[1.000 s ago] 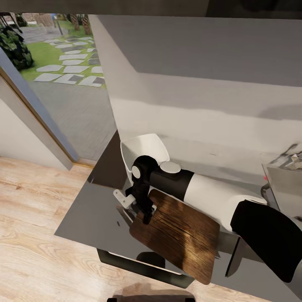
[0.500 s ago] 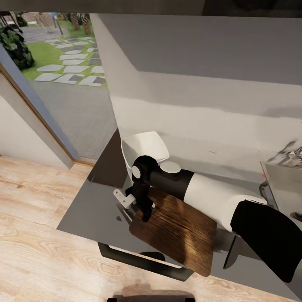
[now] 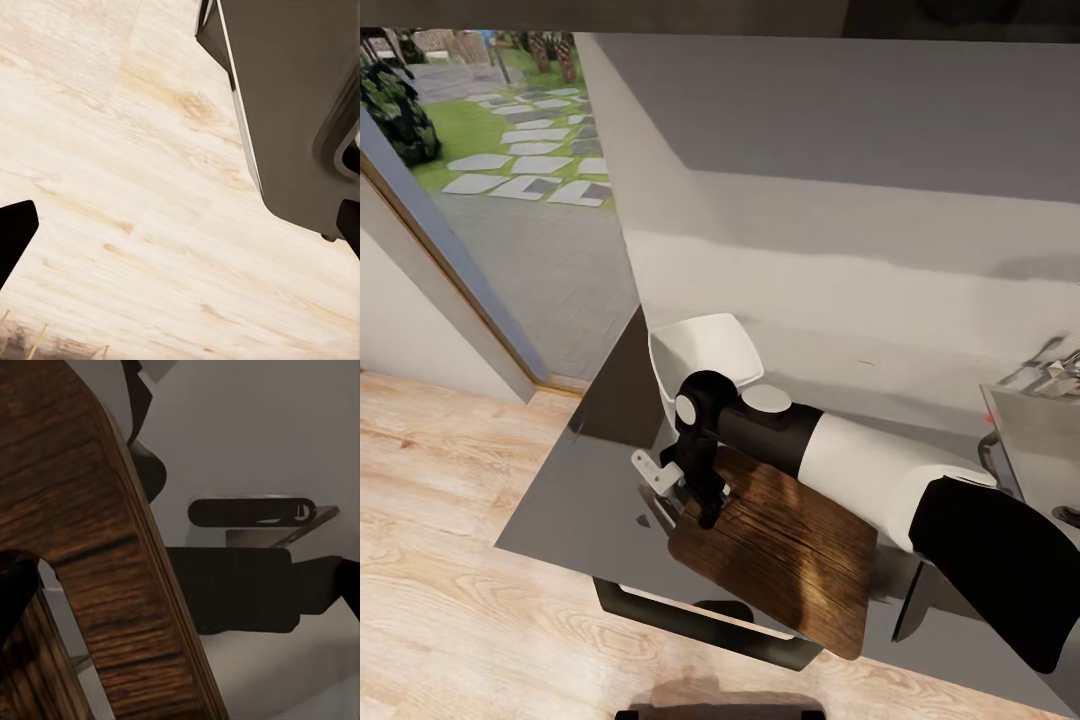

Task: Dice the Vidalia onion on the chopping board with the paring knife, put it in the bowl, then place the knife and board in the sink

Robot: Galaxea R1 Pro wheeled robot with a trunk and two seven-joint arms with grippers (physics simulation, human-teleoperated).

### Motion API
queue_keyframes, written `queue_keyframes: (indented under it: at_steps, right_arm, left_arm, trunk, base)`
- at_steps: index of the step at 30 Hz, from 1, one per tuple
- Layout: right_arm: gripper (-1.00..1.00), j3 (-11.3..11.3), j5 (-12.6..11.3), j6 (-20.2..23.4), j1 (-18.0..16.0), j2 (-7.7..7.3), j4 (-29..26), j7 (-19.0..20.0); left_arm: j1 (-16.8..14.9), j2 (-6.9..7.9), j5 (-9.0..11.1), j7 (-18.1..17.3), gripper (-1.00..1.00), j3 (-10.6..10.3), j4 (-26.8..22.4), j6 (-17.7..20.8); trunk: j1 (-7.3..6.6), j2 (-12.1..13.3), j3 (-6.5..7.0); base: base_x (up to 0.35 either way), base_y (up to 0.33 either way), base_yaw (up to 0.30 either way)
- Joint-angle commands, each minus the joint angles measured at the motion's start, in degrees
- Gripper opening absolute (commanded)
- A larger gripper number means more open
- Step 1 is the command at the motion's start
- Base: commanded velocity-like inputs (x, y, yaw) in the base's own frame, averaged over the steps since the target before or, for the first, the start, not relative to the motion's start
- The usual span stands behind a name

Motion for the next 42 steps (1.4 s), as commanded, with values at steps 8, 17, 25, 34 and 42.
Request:
queue_keyframes:
  at_steps: [8, 17, 25, 34, 42]
  right_arm:
    - [1.00, 0.2, 0.1, 0.9, 0.0, 0.00, 0.2, 0.1]
    - [1.00, 0.4, 0.1, 0.5, 0.0, 0.00, 2.9, -1.0]
    - [1.00, 0.6, 0.1, -1.4, 0.8, 0.00, 4.9, -2.3]
    - [1.00, 0.6, 0.1, -1.6, 1.0, 0.00, 5.2, -2.4]
    - [1.00, 0.7, 0.1, -1.6, 1.0, 0.00, 5.3, -3.7]
  left_arm:
    - [-0.1, 0.00, -0.1, 0.0, 1.00, 0.4, 0.2, -0.4]
    - [-0.1, 0.00, -0.1, 0.0, 1.00, 0.4, 0.2, -0.4]
    - [-0.1, 0.00, -0.1, 0.0, 1.00, 0.4, 0.2, -0.4]
    - [-0.1, 0.00, -0.1, 0.0, 1.00, 0.4, 0.2, -0.4]
    - [-0.1, 0.00, -0.1, 0.0, 1.00, 0.4, 0.2, -0.4]
  trunk:
    - [0.04, -0.1, -0.08]
    - [0.04, -0.1, -0.08]
    - [0.04, -0.1, -0.08]
    - [0.04, -0.1, -0.08]
    - [0.04, -0.1, -0.08]
  base:
    - [0.000, 0.000, 0.000]
    - [0.000, 0.000, 0.000]
    - [0.000, 0.000, 0.000]
    - [0.000, 0.000, 0.000]
    - [0.000, 0.000, 0.000]
